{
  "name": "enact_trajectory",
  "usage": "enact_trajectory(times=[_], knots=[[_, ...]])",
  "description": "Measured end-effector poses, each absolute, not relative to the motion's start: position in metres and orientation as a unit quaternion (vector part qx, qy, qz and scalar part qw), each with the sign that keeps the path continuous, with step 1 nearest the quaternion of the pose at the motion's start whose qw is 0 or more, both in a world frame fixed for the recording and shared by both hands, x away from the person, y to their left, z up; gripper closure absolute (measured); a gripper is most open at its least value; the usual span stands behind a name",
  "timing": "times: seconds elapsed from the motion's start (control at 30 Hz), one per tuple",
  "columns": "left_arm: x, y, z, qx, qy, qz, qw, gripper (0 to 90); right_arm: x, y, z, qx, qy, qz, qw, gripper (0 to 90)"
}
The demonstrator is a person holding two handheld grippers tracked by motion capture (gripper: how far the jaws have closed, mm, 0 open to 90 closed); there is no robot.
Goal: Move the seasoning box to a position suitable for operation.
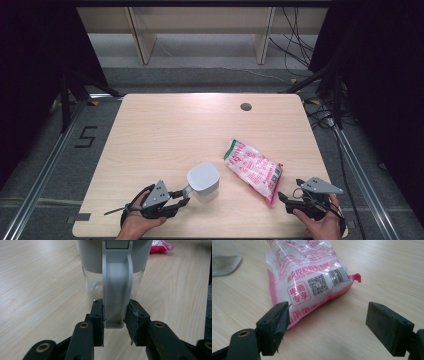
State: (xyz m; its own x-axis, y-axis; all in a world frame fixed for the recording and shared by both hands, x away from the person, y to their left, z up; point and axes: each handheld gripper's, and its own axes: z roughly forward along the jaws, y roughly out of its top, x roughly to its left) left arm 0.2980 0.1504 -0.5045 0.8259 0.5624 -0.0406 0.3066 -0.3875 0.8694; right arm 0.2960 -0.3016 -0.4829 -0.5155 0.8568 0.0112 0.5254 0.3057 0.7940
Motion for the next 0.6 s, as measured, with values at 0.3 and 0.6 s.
enact_trajectory(times=[0.3, 0.6], knots=[[0.308, 0.141, -0.508, 0.799, 0.308, 0.165, 0.489, 68.6, 0.297, -0.301, -0.483, 0.440, 0.781, 0.388, 0.214, 20.9], [0.325, 0.134, -0.508, 0.787, 0.330, 0.181, 0.489, 68.6, 0.297, -0.302, -0.483, 0.439, 0.781, 0.384, 0.221, 20.9]])
